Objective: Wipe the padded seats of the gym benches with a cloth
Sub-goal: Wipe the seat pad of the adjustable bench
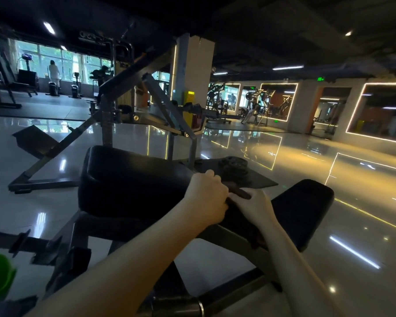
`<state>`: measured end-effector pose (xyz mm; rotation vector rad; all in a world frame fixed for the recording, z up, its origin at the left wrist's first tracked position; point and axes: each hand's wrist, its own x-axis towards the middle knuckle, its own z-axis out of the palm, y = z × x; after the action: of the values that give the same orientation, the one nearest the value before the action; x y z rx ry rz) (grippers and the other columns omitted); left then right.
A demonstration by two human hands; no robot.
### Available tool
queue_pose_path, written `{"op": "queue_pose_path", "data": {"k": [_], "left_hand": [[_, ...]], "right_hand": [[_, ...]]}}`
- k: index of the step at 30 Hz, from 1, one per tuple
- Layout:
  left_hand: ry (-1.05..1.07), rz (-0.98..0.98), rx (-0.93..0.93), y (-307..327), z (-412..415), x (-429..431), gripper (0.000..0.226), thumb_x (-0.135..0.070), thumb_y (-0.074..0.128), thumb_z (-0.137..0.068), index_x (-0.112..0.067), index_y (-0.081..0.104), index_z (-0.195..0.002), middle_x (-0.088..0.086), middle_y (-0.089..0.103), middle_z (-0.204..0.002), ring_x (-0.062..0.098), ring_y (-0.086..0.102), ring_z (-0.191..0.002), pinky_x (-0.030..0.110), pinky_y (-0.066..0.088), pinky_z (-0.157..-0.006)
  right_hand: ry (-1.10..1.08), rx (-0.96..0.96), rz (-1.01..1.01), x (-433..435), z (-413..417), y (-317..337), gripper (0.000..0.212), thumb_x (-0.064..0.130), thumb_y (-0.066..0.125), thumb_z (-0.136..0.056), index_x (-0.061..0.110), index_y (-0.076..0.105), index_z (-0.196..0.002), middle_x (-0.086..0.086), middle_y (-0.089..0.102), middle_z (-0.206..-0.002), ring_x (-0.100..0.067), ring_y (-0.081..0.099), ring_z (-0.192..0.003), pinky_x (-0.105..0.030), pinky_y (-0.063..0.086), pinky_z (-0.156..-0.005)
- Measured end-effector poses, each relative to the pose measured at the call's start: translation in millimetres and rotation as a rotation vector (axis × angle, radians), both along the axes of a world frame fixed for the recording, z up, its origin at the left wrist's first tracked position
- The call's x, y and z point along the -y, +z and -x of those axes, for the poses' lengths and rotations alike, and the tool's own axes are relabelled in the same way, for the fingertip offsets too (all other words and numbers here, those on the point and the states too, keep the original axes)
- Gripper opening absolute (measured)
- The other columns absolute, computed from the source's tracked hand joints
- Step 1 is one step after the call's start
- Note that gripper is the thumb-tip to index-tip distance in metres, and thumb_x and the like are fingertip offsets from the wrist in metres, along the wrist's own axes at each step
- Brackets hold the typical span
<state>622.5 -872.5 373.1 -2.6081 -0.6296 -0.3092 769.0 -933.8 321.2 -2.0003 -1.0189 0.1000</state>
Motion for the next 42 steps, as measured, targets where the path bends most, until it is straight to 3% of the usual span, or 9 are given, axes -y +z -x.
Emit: {"op": "queue_pose_path", "data": {"k": [6, 10, 14, 17, 21, 29, 33, 37, 42], "left_hand": [[0.019, -0.139, -0.148, -11, -7, 3, 0.054, -0.045, 0.053, -0.096, -0.022, 0.042, -0.143, 0.012, 0.041, -0.14, 0.029, 0.04, -0.123, 0.033, 0.031, -0.07], [0.028, -0.16, -0.17, -8, -8, 3, 0.048, -0.036, 0.056, -0.097, -0.022, 0.045, -0.141, 0.012, 0.042, -0.136, 0.028, 0.041, -0.12, 0.032, 0.031, -0.069], [0.05, -0.158, -0.169, -9, -12, 0, 0.048, -0.036, 0.055, -0.097, -0.023, 0.046, -0.142, 0.011, 0.044, -0.132, 0.026, 0.042, -0.117, 0.032, 0.03, -0.067], [0.061, -0.174, -0.166, -9, -12, 2, 0.047, -0.036, 0.056, -0.097, -0.023, 0.046, -0.141, 0.011, 0.044, -0.135, 0.025, 0.043, -0.117, 0.031, 0.029, -0.065], [0.078, -0.184, -0.19, -14, -13, 1, 0.048, -0.036, 0.055, -0.097, -0.024, 0.043, -0.143, 0.012, 0.042, -0.135, 0.026, 0.043, -0.115, 0.03, 0.024, -0.056], [0.042, -0.141, -0.114, -12, -6, -4, 0.054, -0.044, 0.051, -0.098, -0.025, 0.037, -0.147, 0.01, 0.037, -0.144, 0.027, 0.04, -0.126, 0.031, 0.035, -0.073], [0.022, -0.089, -0.055, -7, -4, -5, 0.053, -0.048, 0.052, -0.096, -0.028, 0.041, -0.144, 0.006, 0.042, -0.139, 0.023, 0.042, -0.123, 0.031, 0.041, -0.08], [-0.006, -0.033, -0.02, -1, -2, -4, 0.051, -0.049, 0.053, -0.096, -0.036, 0.041, -0.144, -0.001, 0.046, -0.133, 0.018, 0.043, -0.12, 0.029, 0.043, -0.08], [-0.045, 0.03, 0.012, 0, 2, -9, 0.047, -0.055, 0.051, -0.095, -0.043, 0.044, -0.139, -0.006, 0.049, -0.129, 0.014, 0.044, -0.115, 0.026, 0.042, -0.078]], "right_hand": [[-0.21, -0.079, 0.136, 12, -28, -17, 0.024, 0.036, 0.065, -0.091, 0.026, 0.059, -0.07, -0.002, 0.066, -0.082, -0.019, 0.063, -0.082, -0.04, 0.055, -0.084], [-0.131, -0.064, 0.026, 10, -15, -13, 0.025, 0.031, 0.066, -0.092, 0.028, 0.06, -0.068, 0.005, 0.063, -0.074, -0.012, 0.061, -0.075, -0.031, 0.051, -0.074], [-0.017, -0.006, -0.12, 7, 2, -11, 0.009, 0.031, 0.066, -0.092, 0.027, 0.071, -0.086, 0.008, 0.068, -0.079, -0.006, 0.063, -0.077, -0.022, 0.043, -0.065], [-0.088, -0.039, -0.143, 5, -13, -27, 0.009, 0.033, 0.065, -0.093, 0.025, 0.069, -0.089, 0.006, 0.067, -0.081, -0.008, 0.063, -0.078, -0.023, 0.045, -0.066], [-0.235, -0.019, -0.064, 0, -49, -58, 0.022, 0.037, 0.063, -0.093, 0.022, 0.068, -0.078, 0.006, 0.067, -0.075, -0.006, 0.063, -0.072, -0.022, 0.046, -0.065], [-0.428, -0.175, 0.022, 24, -93, -96, 0.025, 0.04, 0.058, -0.093, 0.023, 0.071, -0.079, -0.001, 0.069, -0.08, -0.018, 0.063, -0.075, -0.037, 0.053, -0.072], [-0.249, -0.053, -0.12, 10, -53, -70, 0.025, 0.04, 0.061, -0.093, 0.021, 0.07, -0.081, 0.004, 0.068, -0.078, -0.011, 0.065, -0.078, -0.024, 0.048, -0.068], [0.001, 0.178, -0.374, -2, -1, -50, 0.025, 0.043, 0.055, -0.096, 0.024, 0.07, -0.103, 0.009, 0.066, -0.09, -0.002, 0.062, -0.083, -0.02, 0.048, -0.075], [-0.087, 0.157, -0.543, 0, -12, -75, 0.027, 0.039, 0.057, -0.097, 0.017, 0.07, -0.1, 0.006, 0.066, -0.087, -0.008, 0.063, -0.082, -0.024, 0.05, -0.072]]}}
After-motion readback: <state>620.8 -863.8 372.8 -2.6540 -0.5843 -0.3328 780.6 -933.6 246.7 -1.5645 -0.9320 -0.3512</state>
